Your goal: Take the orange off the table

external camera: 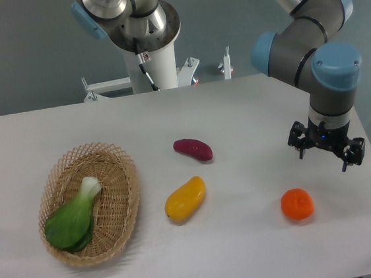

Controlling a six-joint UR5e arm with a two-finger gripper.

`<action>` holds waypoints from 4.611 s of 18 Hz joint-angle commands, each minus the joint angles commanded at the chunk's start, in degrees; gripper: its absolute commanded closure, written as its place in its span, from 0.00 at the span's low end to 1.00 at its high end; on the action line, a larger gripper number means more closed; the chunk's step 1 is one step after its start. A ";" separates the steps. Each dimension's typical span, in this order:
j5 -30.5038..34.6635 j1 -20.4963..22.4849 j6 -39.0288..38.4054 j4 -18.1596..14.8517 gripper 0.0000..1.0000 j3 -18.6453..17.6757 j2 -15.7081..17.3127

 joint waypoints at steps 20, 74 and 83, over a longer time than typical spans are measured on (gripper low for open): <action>-3.34 -1.49 -9.85 7.47 0.00 -0.62 -5.09; -0.97 -1.93 -6.50 -6.14 0.28 9.14 -4.66; 1.92 -2.46 -6.06 -6.76 0.25 10.46 -5.18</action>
